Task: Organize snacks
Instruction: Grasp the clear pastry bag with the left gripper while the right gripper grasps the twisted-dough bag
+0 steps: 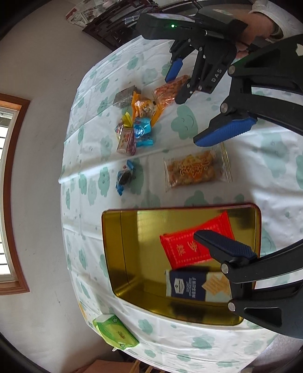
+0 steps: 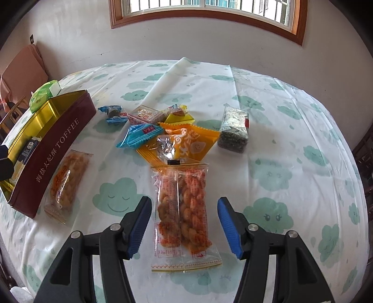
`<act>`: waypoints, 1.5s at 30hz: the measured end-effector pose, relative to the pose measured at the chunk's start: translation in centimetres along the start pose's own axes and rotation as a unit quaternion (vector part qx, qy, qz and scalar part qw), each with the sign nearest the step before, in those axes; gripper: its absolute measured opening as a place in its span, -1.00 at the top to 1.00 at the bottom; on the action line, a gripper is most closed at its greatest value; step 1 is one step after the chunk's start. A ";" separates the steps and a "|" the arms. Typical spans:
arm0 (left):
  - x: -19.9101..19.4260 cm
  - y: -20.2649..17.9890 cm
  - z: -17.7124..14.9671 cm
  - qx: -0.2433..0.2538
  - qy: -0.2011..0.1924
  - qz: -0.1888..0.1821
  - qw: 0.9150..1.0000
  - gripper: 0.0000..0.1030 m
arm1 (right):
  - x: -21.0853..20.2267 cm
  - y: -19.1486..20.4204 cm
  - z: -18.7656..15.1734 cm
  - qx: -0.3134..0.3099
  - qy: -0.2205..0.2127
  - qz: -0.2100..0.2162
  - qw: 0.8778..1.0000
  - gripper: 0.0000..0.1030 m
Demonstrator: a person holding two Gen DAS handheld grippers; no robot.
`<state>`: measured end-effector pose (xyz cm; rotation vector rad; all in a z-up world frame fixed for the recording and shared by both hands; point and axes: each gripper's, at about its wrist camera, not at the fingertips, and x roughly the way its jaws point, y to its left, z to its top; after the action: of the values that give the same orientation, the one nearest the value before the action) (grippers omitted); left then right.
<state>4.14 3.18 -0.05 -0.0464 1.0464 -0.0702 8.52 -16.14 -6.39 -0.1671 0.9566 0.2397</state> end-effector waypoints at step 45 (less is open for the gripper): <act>8.7 -2.6 2.3 -0.051 0.127 0.007 0.991 0.19 | -0.7 -7.4 -2.4 0.070 -0.035 -0.050 0.996 0.17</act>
<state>10.40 -0.11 -6.23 -0.1258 1.3037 -0.0103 8.34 -23.95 -6.90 -0.0773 0.8885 0.0857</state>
